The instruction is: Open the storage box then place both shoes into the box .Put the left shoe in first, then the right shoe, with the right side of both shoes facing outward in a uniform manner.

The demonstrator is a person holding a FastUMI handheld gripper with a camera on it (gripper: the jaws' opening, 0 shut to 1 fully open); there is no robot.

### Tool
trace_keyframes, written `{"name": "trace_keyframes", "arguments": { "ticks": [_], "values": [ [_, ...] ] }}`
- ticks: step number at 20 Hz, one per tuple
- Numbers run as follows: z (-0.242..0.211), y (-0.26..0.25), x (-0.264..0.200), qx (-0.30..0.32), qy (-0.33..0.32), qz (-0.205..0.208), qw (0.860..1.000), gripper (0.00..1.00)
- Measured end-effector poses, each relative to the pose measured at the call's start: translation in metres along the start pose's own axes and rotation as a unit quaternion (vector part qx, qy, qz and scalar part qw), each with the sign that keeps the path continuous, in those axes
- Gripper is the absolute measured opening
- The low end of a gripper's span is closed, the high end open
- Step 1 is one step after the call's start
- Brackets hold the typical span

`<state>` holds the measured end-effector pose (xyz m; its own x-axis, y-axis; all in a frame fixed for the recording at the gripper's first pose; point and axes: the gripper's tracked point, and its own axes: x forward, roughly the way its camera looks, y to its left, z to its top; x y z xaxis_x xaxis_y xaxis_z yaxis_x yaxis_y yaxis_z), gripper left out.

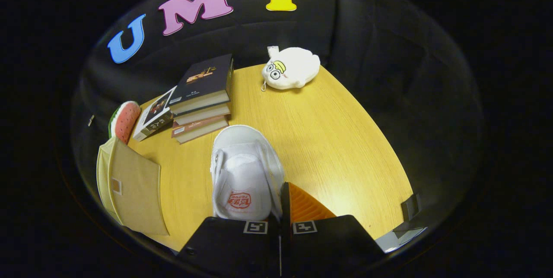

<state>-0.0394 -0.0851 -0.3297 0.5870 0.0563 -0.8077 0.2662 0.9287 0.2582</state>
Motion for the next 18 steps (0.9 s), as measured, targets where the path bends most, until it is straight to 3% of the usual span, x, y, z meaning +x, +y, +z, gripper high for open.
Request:
{"name": "trace_keyframes", "arguments": {
  "ticks": [9, 18],
  "values": [
    [0.042, 0.103, -0.083, 0.025, -0.011, 0.05, 0.998, 0.07],
    [0.02, 0.261, -0.107, 0.04, 0.025, 0.105, 0.993, 0.07]
  ]
}}
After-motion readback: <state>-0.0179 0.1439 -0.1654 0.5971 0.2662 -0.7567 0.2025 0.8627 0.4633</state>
